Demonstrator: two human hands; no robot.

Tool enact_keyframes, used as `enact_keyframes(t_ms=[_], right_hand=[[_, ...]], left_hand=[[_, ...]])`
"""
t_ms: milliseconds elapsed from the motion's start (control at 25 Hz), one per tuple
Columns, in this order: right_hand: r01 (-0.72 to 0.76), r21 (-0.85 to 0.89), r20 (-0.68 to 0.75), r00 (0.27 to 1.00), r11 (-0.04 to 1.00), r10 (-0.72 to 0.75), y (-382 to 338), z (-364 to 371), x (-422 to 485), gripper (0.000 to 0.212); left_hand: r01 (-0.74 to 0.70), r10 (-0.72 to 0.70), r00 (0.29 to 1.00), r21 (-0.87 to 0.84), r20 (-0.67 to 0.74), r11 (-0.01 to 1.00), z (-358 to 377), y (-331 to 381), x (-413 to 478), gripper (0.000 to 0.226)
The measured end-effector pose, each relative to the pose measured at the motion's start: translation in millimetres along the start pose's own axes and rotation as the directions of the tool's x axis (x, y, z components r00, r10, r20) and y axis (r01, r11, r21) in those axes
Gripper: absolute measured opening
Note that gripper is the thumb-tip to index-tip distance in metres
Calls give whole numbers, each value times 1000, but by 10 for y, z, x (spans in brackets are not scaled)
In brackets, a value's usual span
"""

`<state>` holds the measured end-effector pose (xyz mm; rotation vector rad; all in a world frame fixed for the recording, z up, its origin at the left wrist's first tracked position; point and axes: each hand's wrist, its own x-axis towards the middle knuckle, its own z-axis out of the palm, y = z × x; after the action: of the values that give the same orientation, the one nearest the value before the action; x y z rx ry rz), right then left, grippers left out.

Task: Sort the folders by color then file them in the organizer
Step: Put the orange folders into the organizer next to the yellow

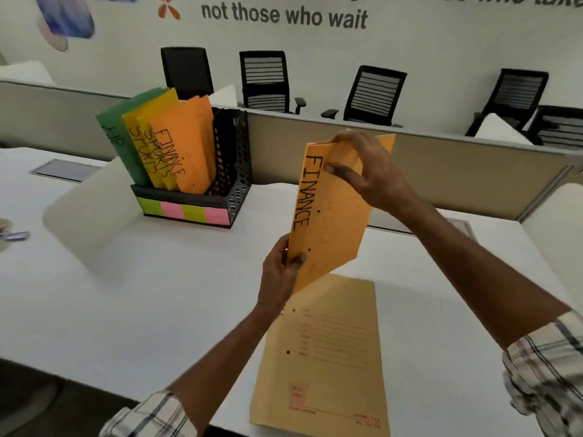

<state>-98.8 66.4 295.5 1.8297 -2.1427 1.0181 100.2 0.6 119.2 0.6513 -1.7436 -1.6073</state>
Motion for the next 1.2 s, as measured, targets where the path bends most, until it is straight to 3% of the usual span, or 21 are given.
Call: enact_keyframes(t_ms=[120, 320, 560, 880, 1200], right_hand=[[110, 0, 37, 993, 994, -110, -396, 459, 447, 40], [309, 3, 6, 951, 951, -309, -1137, 1144, 1187, 35], [444, -2, 5, 896, 896, -444, -1785, 1598, 2083, 32], [466, -37, 109, 881, 884, -460, -2127, 2006, 2714, 27], [484, -60, 111, 872, 873, -476, -2201, 2151, 2888, 24]], left_hand=[[-28, 42, 994, 145, -98, 989, -618, -76, 295, 24], [-105, 169, 965, 296, -200, 949, -1758, -124, 859, 37], [-246, 374, 873, 378, -313, 892, -2704, 112, 1487, 26], [-238, 450, 809, 489, -379, 839, -3154, 83, 2077, 20], [-262, 434, 822, 431, -368, 863, -3230, -18, 2247, 27]])
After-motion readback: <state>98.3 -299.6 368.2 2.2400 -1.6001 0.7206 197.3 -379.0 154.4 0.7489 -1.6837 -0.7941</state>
